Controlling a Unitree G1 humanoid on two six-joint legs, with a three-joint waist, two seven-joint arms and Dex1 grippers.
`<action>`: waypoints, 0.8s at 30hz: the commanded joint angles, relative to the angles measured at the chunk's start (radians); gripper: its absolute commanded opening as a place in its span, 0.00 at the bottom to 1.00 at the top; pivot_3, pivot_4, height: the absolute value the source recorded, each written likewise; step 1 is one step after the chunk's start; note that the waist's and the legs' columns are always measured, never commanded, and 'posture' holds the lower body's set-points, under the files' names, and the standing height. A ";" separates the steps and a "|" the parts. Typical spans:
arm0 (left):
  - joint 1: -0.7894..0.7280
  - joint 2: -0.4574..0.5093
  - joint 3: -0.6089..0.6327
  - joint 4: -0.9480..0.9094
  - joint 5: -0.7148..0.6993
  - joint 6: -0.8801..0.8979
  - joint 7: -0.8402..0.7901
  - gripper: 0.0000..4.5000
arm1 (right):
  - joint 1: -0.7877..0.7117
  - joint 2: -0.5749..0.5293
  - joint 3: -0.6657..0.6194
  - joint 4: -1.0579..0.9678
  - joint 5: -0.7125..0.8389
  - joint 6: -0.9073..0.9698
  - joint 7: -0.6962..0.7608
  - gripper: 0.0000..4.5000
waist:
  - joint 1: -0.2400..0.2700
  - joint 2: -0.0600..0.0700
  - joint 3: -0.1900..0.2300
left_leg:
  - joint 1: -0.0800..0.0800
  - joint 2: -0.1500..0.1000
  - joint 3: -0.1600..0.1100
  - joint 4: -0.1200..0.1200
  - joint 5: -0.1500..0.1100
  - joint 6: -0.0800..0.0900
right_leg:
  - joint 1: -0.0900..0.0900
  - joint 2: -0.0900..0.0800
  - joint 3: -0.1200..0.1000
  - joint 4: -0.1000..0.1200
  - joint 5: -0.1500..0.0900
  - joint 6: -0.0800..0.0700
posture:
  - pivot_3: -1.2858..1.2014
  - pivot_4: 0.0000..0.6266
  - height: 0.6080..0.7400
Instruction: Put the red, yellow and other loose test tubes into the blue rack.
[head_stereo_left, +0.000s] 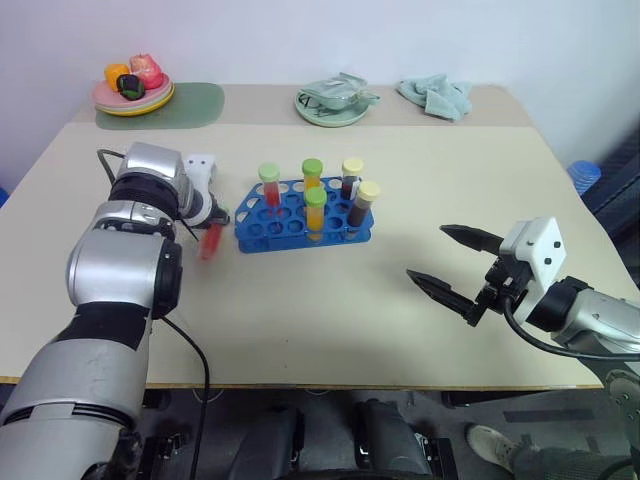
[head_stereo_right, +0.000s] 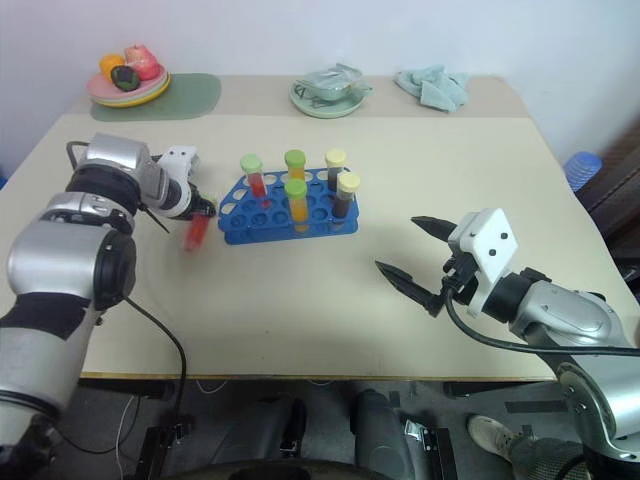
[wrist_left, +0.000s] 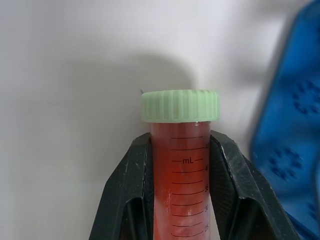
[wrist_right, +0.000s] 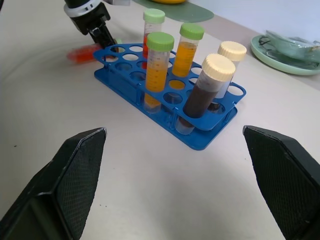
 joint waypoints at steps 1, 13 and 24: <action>-0.011 0.055 0.026 -0.093 -0.025 0.028 -0.074 0.24 | -0.006 -0.005 -0.016 -0.013 0.002 -0.024 0.010 1.00 | 0.000 0.000 0.000 | 0.000 0.000 0.000 0.000 0.000 0.000 | 0.000 0.000 0.000 0.000 0.000 0.000 | 0.52 0.24 1.00; 0.502 0.097 0.373 -0.884 -0.451 -0.467 -0.471 0.24 | 0.010 0.042 0.041 0.044 -0.057 -0.103 0.024 1.00 | 0.008 -0.001 0.000 | -0.001 0.000 0.000 0.001 0.000 -0.001 | -0.001 0.000 0.002 0.000 0.000 0.000 | 0.52 0.24 1.00; 0.495 -0.083 0.276 -0.764 -0.455 -0.787 -0.634 0.24 | 0.109 0.077 -0.007 -0.069 -0.058 -0.091 -0.048 1.00 | -0.004 -0.001 0.000 | 0.001 0.000 0.001 0.001 0.000 0.000 | 0.000 0.000 0.002 0.000 0.000 0.000 | 0.52 0.24 1.00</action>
